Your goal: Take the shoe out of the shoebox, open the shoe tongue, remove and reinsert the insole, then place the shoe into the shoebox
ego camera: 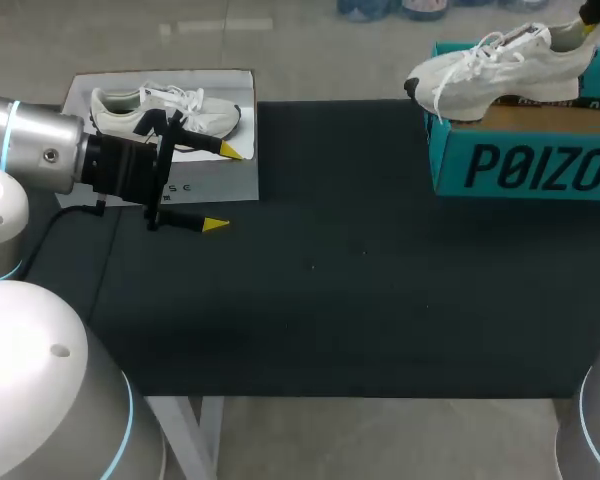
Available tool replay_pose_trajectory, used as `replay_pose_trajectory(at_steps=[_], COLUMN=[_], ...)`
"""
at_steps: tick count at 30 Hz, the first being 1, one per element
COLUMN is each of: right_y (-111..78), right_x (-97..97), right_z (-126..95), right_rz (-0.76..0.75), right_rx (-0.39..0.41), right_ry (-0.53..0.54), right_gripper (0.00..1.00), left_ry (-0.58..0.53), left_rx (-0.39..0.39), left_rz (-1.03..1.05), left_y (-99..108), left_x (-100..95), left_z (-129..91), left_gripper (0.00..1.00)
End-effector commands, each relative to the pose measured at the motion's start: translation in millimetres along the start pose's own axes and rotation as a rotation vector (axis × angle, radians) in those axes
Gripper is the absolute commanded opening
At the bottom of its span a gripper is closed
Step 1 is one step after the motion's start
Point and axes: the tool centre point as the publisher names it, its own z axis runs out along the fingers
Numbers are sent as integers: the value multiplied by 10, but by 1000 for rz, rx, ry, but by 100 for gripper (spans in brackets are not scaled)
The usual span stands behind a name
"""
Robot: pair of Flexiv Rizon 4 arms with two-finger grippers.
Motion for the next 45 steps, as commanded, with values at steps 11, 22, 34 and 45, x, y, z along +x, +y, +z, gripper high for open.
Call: replay_pose_trajectory(at_steps=[11,22,34,45], right_y=[203,-56,-43,-2], right_x=[-428,-630,-756,-846], right_z=[131,373,623,839], right_rz=[423,500,489,474], right_rx=[-101,-48,-27,-5], right_ry=[-276,-279,-231,-224], right_gripper=[0,0,0,0], left_ry=[4,4,4,4], left_rx=[-2,-2,-2,-2], left_rz=[0,0,0,0], left_y=[-2,-2,-2,-2], left_x=[-4,-4,-4,-4], left_z=[2,2,2,2], left_gripper=[100,100,100,100])
